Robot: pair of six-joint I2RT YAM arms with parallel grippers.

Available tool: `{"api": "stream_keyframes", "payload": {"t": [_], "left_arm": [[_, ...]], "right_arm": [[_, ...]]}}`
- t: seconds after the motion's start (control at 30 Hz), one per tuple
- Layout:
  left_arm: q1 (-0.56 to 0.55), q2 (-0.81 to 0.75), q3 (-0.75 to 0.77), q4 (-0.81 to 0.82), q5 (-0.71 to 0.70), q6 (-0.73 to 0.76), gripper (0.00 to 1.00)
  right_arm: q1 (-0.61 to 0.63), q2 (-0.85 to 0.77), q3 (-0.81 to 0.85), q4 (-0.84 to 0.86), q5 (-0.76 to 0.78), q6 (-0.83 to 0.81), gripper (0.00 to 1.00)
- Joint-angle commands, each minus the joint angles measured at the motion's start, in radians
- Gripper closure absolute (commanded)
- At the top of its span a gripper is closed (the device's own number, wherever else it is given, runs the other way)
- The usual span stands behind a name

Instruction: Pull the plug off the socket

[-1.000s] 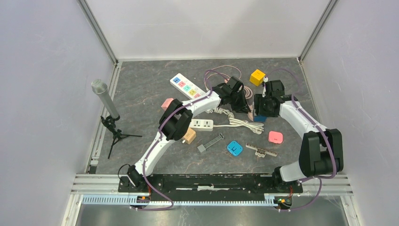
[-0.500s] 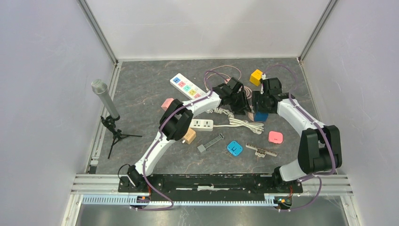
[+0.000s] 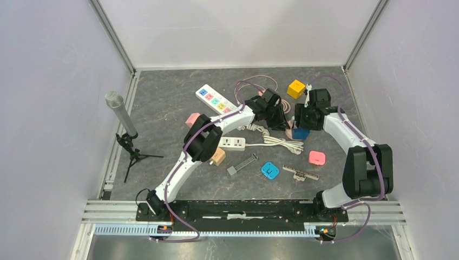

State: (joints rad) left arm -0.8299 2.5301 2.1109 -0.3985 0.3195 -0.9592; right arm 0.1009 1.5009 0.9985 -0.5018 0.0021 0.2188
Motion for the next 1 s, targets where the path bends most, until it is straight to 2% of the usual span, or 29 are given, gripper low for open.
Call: {"api": "stream_keyframes", "payload": {"t": [0.0, 0.17, 0.33, 0.53, 0.73, 0.83, 0.97], "left_arm": [[-0.026, 0.088, -0.023, -0.151, -0.035, 0.054, 0.68], [-0.027, 0.091, -0.017, -0.15, -0.029, 0.054, 0.72], [-0.027, 0.094, -0.016, -0.155, -0.027, 0.053, 0.74], [-0.028, 0.095, -0.02, -0.142, -0.012, 0.063, 0.77], [-0.027, 0.098, -0.02, -0.132, -0.005, 0.057, 0.78], [-0.027, 0.099, -0.02, -0.132, -0.001, 0.056, 0.79], [-0.028, 0.095, -0.031, -0.134, 0.001, 0.056, 0.8]], "right_arm": [[-0.029, -0.022, 0.022, 0.108, -0.228, 0.058, 1.0], [0.062, -0.039, 0.015, 0.078, -0.071, -0.003, 1.0], [0.063, -0.072, 0.011, 0.071, 0.032, -0.064, 1.0], [-0.056, -0.08, -0.006, 0.12, -0.239, -0.002, 1.0], [0.069, -0.075, -0.039, 0.117, -0.113, -0.027, 1.0], [0.078, -0.082, -0.044, 0.116, -0.102, -0.034, 1.0], [0.022, -0.103, -0.011, 0.121, -0.221, -0.011, 1.0]]}}
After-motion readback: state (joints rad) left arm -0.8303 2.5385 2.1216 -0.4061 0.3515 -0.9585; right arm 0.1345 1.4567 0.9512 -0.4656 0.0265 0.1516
